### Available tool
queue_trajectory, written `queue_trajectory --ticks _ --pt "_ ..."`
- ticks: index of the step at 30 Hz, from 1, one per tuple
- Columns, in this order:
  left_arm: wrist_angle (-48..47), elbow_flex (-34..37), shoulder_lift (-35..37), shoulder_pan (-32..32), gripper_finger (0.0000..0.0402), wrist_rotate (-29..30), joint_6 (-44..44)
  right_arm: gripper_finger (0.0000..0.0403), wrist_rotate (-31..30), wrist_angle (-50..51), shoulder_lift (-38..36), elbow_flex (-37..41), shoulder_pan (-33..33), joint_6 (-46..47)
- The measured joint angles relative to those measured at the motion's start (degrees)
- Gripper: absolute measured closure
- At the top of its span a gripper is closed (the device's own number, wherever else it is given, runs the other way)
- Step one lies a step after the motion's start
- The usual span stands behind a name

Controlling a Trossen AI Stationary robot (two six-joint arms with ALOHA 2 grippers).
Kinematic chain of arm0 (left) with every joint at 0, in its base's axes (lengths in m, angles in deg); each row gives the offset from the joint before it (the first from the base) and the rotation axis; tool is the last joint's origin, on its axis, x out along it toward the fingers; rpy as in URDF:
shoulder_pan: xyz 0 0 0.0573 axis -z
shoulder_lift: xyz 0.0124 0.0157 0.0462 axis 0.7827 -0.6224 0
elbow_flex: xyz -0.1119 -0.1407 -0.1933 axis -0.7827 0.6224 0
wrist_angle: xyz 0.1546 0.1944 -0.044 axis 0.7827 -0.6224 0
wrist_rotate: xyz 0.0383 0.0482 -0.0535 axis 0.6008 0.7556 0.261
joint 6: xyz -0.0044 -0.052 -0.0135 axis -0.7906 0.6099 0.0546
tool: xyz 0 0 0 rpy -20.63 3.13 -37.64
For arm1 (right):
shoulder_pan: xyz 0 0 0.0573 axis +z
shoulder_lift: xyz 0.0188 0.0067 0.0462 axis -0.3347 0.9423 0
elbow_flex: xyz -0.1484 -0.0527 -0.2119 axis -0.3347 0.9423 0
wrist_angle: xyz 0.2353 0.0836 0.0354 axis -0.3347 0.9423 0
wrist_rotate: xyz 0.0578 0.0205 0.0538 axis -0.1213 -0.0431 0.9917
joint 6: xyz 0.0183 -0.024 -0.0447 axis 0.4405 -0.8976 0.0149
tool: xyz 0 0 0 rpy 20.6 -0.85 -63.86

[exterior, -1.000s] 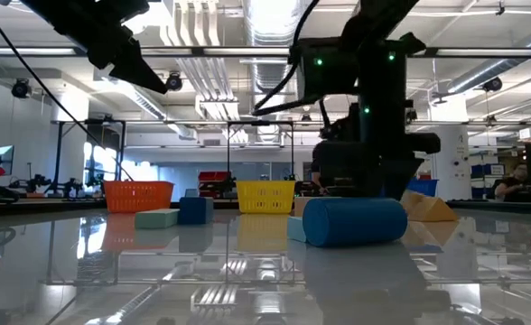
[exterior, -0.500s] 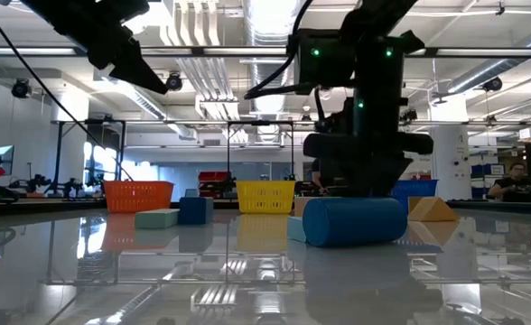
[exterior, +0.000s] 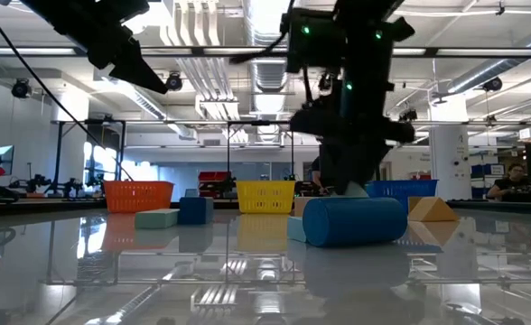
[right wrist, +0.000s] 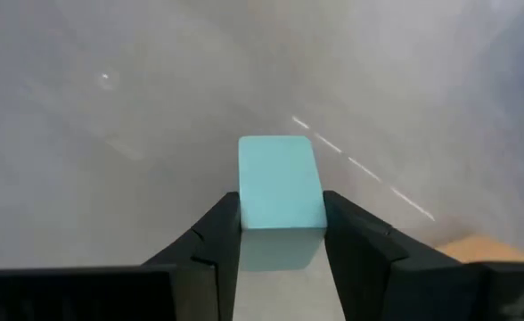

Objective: Sort & place blocks by color
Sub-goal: Put the light blue block into the yellow bin

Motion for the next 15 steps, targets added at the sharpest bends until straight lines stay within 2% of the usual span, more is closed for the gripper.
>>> queue_trajectory --ticks 9,15 --pt "0.03 0.00 0.07 0.00 0.0217 0.00 -0.02 0.0283 -3.17 -1.20 -0.68 -8.85 -5.37 -12.25" --pt "0.00 0.00 0.07 0.02 0.0217 0.00 -0.07 0.0283 -3.70 -11.15 -0.59 -9.60 -11.54 -21.14"
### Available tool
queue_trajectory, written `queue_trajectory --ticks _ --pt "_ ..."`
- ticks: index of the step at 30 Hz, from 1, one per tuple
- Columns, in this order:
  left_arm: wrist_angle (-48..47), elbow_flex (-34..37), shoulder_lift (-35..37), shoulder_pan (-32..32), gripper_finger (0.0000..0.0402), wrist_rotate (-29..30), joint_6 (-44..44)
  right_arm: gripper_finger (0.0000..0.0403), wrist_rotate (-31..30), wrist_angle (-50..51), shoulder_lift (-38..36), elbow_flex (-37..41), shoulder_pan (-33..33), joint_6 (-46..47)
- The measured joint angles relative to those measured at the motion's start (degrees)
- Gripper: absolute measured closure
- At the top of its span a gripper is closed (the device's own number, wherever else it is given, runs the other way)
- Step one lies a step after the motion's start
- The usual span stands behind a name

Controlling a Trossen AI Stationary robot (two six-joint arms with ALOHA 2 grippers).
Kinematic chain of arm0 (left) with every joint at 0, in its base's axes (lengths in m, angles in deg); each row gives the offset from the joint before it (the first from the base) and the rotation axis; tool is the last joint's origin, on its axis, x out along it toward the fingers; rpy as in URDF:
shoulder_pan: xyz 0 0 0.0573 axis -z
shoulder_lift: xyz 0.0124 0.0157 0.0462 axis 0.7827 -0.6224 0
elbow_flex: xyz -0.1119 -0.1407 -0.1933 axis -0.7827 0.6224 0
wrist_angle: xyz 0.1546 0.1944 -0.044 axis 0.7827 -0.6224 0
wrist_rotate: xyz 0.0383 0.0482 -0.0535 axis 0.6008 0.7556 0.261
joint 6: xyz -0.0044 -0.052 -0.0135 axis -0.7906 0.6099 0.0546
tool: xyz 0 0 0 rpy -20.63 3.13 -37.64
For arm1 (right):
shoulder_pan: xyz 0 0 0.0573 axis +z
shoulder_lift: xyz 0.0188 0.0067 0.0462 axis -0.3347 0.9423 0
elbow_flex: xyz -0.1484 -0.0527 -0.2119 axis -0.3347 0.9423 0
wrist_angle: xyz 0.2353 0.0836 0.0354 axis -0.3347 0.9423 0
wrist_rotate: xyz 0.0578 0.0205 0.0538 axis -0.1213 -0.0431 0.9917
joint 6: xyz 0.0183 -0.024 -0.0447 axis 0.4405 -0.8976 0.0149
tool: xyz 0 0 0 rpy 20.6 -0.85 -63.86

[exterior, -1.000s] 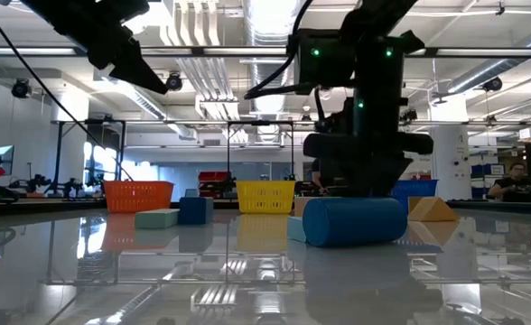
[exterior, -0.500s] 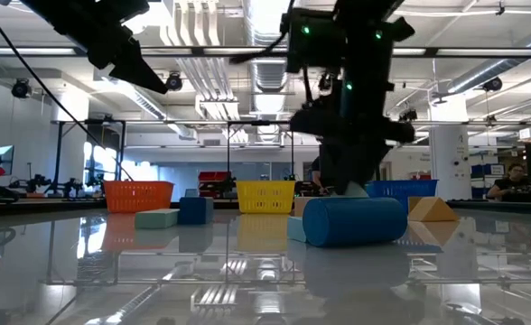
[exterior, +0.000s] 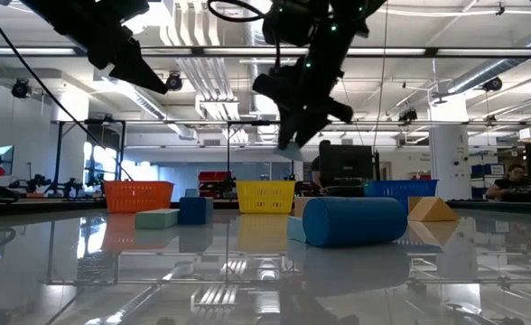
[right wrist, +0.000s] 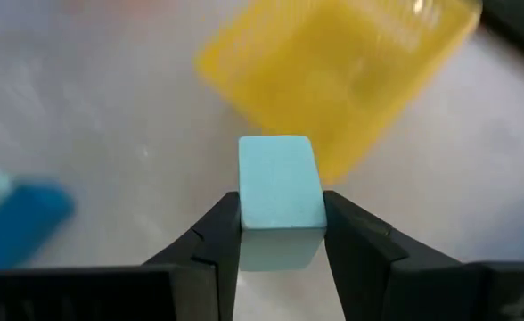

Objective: Sort & place blocks by color
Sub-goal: Put the light blue block into the yellow bin

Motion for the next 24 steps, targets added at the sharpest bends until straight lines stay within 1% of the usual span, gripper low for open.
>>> queue_trajectory --ticks 5,8,11,16,19,24 --pt "0.00 0.00 0.00 -0.02 0.0217 0.00 -0.02 0.0283 -0.11 -15.66 1.15 1.15 -4.68 -5.21" --pt "-0.01 0.00 -0.02 0.00 0.0217 0.00 -0.03 0.0283 -0.11 -22.33 3.72 1.24 -6.09 -6.90" --pt "0.00 0.02 0.00 -0.02 0.0217 0.00 -0.04 0.0283 -0.56 -26.35 6.74 1.26 -6.94 -6.96" --pt "-0.04 0.02 0.02 -0.01 0.0217 0.00 -0.08 0.0264 -2.23 -26.98 10.30 1.37 -7.87 -6.60" --pt "-0.04 0.02 -0.02 -0.02 0.0217 0.00 -0.09 0.0253 -2.34 -27.33 10.78 1.18 -7.81 -6.57" --pt "-0.02 0.02 -0.01 -0.02 0.0217 0.00 -0.09 0.0247 -2.75 -27.28 10.91 1.13 -7.77 -6.44"
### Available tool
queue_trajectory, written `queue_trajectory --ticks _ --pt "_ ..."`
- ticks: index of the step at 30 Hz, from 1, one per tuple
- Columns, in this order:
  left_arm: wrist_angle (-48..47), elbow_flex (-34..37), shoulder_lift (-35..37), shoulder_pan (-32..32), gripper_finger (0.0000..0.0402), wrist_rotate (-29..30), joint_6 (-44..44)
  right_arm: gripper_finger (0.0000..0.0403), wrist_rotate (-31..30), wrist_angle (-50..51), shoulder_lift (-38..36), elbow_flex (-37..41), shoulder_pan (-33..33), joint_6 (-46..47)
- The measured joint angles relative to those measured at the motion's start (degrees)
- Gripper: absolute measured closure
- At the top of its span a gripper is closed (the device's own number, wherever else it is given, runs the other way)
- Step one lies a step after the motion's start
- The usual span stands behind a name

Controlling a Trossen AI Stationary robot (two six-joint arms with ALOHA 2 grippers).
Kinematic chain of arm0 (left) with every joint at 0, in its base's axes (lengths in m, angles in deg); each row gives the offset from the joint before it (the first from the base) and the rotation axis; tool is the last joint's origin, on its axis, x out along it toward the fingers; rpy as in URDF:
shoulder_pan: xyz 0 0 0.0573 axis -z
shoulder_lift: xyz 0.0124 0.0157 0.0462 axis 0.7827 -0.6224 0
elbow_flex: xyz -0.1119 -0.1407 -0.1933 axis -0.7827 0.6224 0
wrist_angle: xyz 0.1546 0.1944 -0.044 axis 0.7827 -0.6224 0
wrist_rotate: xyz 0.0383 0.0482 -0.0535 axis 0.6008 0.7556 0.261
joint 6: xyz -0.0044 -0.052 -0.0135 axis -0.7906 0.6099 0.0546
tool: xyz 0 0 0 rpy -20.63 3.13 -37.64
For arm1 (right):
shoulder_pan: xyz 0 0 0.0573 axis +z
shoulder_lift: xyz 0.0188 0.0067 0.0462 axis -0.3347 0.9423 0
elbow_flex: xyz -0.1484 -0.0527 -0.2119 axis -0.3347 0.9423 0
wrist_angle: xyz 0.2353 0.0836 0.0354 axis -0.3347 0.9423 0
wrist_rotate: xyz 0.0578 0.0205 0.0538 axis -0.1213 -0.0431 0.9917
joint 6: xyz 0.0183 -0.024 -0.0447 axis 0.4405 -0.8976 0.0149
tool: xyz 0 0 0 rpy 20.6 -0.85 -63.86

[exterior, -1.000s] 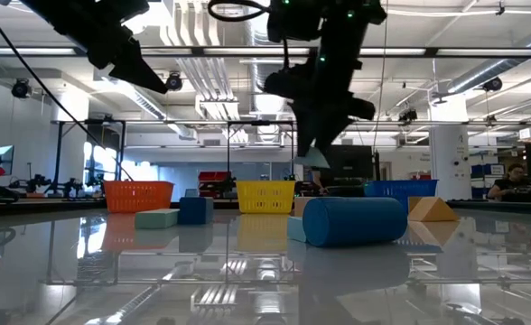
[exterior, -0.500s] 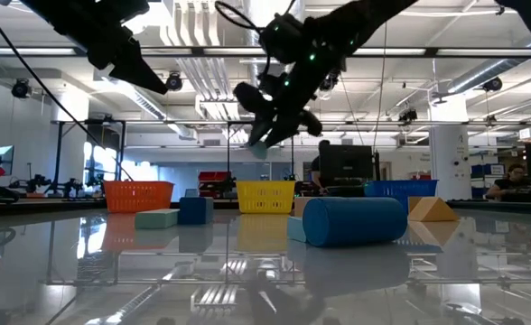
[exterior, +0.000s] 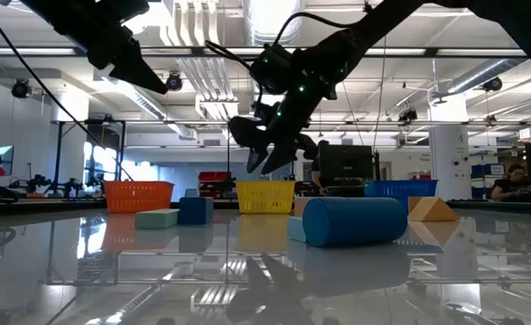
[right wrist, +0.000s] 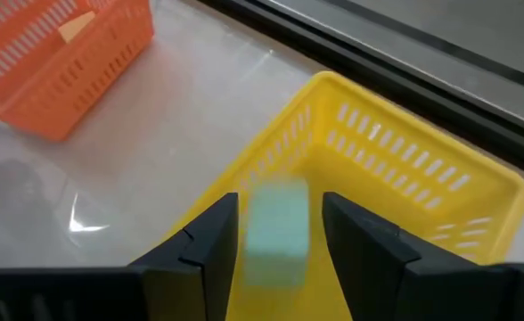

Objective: Sort & place blocks by color
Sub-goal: Put the light blue block into the yellow bin, then put the blue block into the blue bin

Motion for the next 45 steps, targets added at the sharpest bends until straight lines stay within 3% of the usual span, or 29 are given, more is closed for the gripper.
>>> queue_trajectory --ticks 15,33,39,45 --pt "0.02 0.00 0.04 0.01 0.0217 0.00 0.19 0.0244 0.04 1.70 -3.91 -0.02 2.34 -0.66" --pt "3.07 0.02 -1.76 0.04 0.0217 -0.32 4.75 0.0284 0.02 24.86 -10.56 -0.02 20.90 -4.00" --pt "6.71 0.02 -5.75 0.04 0.0217 -5.89 13.81 0.0297 -0.46 33.11 -12.18 0.01 26.43 -3.52" --pt "6.06 -0.35 -12.50 0.73 0.0217 -11.12 34.96 0.0313 -7.35 40.08 -13.27 0.15 31.19 -3.91"
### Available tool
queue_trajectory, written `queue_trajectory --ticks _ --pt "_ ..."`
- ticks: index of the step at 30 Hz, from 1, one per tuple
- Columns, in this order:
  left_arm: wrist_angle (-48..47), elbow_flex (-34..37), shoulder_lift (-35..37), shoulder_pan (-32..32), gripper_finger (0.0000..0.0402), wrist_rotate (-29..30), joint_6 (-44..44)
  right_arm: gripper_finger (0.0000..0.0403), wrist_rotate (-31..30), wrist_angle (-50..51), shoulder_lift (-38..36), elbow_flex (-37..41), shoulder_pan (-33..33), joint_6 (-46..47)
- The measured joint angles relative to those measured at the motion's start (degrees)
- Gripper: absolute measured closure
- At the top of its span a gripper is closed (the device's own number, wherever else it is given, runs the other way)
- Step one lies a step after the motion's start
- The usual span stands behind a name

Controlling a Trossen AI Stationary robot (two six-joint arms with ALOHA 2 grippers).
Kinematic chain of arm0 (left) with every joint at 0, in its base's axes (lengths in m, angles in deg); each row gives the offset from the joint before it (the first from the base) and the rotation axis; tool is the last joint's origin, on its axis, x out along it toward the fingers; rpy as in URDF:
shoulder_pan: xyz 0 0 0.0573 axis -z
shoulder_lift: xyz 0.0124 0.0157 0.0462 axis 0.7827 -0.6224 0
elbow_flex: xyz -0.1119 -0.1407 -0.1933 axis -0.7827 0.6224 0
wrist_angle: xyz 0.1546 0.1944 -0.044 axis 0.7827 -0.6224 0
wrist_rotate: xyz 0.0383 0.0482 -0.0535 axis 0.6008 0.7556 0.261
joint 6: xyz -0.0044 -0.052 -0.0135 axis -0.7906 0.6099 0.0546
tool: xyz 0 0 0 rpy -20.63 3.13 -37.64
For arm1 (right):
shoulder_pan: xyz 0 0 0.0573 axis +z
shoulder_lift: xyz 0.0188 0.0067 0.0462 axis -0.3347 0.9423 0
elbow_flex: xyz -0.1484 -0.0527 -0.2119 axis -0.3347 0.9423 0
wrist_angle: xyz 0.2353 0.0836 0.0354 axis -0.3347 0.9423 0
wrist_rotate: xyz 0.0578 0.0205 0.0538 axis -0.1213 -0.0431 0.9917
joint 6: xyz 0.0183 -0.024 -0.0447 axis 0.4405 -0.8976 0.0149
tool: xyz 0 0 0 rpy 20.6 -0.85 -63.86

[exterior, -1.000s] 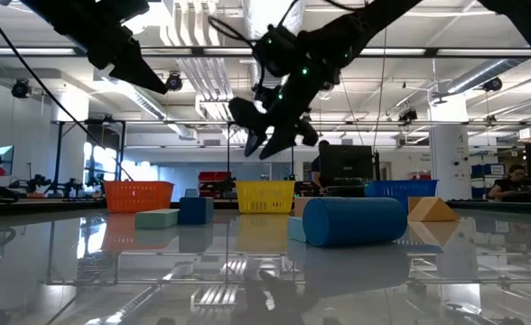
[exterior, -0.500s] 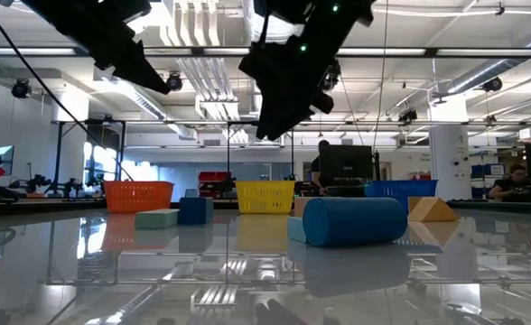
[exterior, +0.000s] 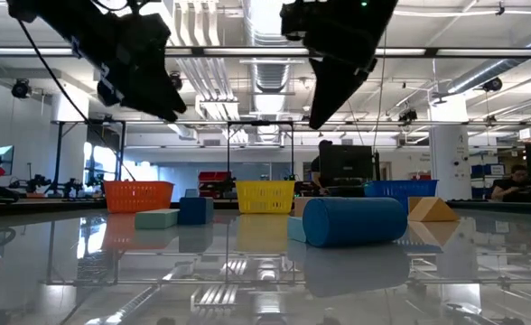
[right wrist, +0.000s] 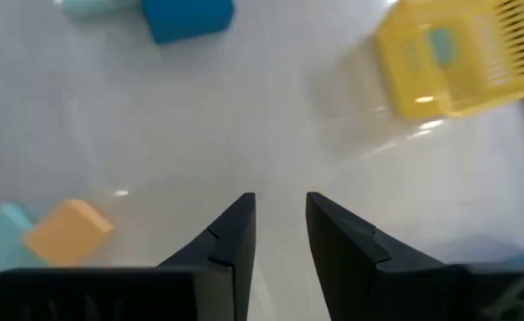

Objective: Sort & place blocks by color
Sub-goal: Put the blue block into the blue bin

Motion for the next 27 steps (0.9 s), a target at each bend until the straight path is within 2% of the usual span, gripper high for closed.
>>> queue_trajectory --ticks 3,6,14,20,27 --pt "-2.35 -2.22 -5.27 0.82 0.0217 -1.36 10.13 0.0322 -6.08 2.50 -0.56 0.02 0.90 -0.89" --pt "-3.95 -5.98 -11.06 1.47 0.0217 -4.03 15.68 0.0328 -9.95 4.10 -1.79 0.67 1.01 -1.50" --pt "-23.36 -21.22 -24.67 2.39 0.0217 -6.21 26.47 0.0338 -15.58 2.91 -10.22 7.55 0.99 -3.41" --pt "-24.20 -28.27 -30.09 2.37 0.0217 -8.84 27.67 0.0337 -17.21 -7.58 -20.55 16.51 0.97 -4.65" --pt "-24.86 -28.66 -31.90 0.66 0.0217 -8.83 31.60 0.0337 -16.49 -27.18 -33.38 30.36 0.99 -12.33"
